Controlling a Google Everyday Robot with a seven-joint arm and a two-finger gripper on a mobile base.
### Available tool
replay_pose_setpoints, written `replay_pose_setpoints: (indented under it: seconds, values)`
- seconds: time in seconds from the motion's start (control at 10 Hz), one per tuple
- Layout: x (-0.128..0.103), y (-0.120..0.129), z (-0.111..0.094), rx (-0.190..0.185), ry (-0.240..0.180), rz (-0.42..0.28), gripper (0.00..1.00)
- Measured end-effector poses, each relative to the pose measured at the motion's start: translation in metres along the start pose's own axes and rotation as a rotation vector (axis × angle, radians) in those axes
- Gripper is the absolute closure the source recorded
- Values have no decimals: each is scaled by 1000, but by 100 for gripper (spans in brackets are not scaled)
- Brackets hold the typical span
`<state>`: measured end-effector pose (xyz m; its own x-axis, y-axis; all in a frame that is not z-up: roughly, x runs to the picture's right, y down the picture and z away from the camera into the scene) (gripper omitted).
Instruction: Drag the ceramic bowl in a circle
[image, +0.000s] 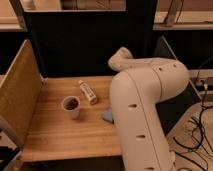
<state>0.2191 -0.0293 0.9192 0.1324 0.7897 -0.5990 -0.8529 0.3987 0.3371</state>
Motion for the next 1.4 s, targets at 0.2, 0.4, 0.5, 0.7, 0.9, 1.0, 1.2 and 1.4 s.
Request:
replay_pose_setpoints:
  seconds: [0.2, 0.4, 0.5, 0.7, 0.9, 1.0, 1.2, 1.4]
  values:
    - [-20, 10, 0, -22, -15, 18, 100]
    - [-35, 36, -8, -70, -37, -1, 100]
    - [-38, 48, -12, -89, -46, -20, 100]
    - [-36, 70, -25, -133, -65, -64, 99]
    - [-21, 73, -34, -169, -48, -79, 85]
    - [-12, 70, -36, -181, -34, -82, 75]
    - [2, 59, -36, -202, -9, -63, 58]
    - [0, 62, -37, -204, -12, -67, 58]
